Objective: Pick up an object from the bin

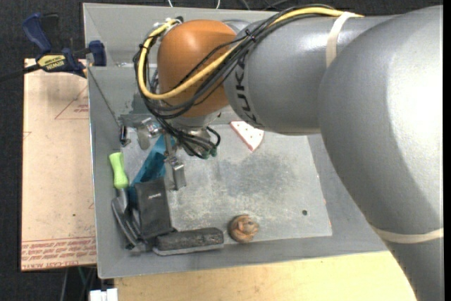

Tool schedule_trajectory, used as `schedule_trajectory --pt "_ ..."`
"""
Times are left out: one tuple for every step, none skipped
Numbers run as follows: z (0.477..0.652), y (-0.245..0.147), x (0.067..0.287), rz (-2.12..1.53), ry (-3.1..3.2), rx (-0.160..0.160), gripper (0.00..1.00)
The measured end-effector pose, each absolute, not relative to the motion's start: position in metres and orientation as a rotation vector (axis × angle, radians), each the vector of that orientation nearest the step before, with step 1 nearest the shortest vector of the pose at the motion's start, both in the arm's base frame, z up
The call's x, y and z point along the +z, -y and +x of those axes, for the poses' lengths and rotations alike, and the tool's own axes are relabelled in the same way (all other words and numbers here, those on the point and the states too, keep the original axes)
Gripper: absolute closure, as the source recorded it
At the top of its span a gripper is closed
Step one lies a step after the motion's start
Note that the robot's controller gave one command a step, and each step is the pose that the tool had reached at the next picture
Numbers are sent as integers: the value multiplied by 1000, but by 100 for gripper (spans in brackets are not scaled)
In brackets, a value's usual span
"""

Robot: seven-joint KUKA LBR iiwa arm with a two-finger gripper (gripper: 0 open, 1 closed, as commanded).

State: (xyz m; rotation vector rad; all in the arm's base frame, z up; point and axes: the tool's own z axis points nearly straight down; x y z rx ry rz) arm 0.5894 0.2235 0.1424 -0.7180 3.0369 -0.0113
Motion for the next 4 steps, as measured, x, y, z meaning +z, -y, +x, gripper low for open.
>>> schedule_trajectory --pt "584 -229 121 -941 -2970 -14 0" --pt "590 -228 98 -926 -2979 -11 0" --pt "592 -226 87 -1191 -2874 -7 100" --pt "592 -226 87 -1189 -2875 -6 100"
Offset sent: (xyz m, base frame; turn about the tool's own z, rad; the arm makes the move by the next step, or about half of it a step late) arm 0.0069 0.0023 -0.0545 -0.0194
